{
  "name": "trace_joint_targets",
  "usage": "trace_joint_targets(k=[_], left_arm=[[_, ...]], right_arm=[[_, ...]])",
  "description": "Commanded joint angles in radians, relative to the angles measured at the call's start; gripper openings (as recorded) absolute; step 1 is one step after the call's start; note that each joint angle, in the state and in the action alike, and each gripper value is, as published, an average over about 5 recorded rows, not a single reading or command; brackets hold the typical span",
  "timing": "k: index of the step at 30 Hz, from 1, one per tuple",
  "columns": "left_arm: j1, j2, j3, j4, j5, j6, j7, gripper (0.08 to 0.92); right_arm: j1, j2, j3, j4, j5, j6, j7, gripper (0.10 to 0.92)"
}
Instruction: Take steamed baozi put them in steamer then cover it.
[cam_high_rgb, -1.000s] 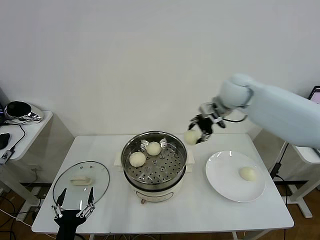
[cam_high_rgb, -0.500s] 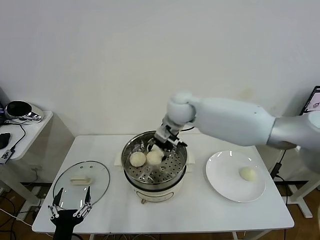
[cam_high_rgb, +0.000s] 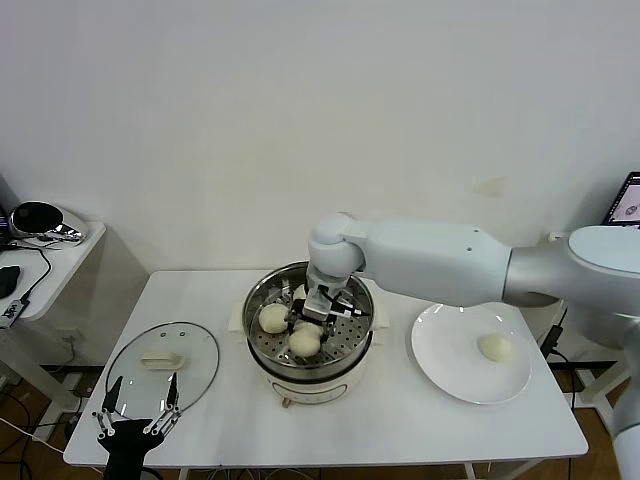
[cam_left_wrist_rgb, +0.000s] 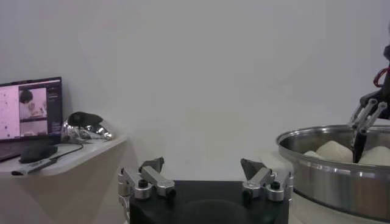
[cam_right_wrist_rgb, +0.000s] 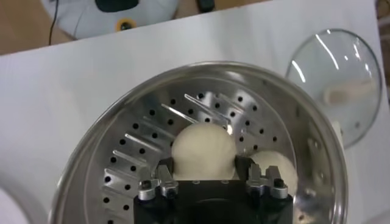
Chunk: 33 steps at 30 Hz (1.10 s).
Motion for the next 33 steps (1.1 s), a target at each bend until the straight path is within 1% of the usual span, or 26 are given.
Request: trace_joint_targets(k=[1,4,9,14,17,22,25,28,31,33], left_arm=[[0.0,-0.001,0.0,0.002,0.0,-0.001,-0.001,0.823],[0.0,-0.002,0.0,0.005,-0.001,-0.002,-0.002,0.823],[-0.001,0.0,-0.002,0.005,-0.003,-0.002,-0.002,0.823],[-0.003,0.006,-0.016,0.002,-0.008,-0.003,-0.001,0.823],[-0.003,0.01,-0.019,0.0,-0.01,-0.005,0.0,0.823],[-0.003,0.019,-0.016,-0.004,-0.009,-0.006,0.001,0.823],[-0.004,0.026,-0.008,-0.006,-0.006,-0.005,0.002,0.823],[-0.007,0.033,0.001,-0.007,-0.004,-0.005,0.002,0.823],[-0.012,0.04,0.008,-0.005,-0.004,-0.004,0.003,0.823],[-0.014,0.044,0.012,-0.003,-0.003,-0.004,0.003,0.823]], right_arm=[[-0.007,0.024,-0.019,-0.001,-0.052,0.066,0.004,0.654],[-0.005,0.027,-0.019,-0.002,-0.049,0.072,0.007,0.688],[0.028,0.004,0.002,0.015,-0.027,0.066,0.011,0.796],[0.125,-0.088,0.034,0.074,0.0,0.005,-0.024,0.821],[0.171,-0.192,0.052,0.112,0.043,-0.108,-0.054,0.823],[0.199,-0.396,0.076,0.174,0.131,-0.42,-0.053,0.823],[0.183,-0.527,0.085,0.211,0.142,-0.557,-0.037,0.823],[0.138,-0.664,0.11,0.241,0.123,-0.623,-0.019,0.823],[0.045,-0.773,0.178,0.242,0.07,-0.623,-0.021,0.823],[-0.039,-0.818,0.24,0.226,0.029,-0.606,-0.027,0.823]])
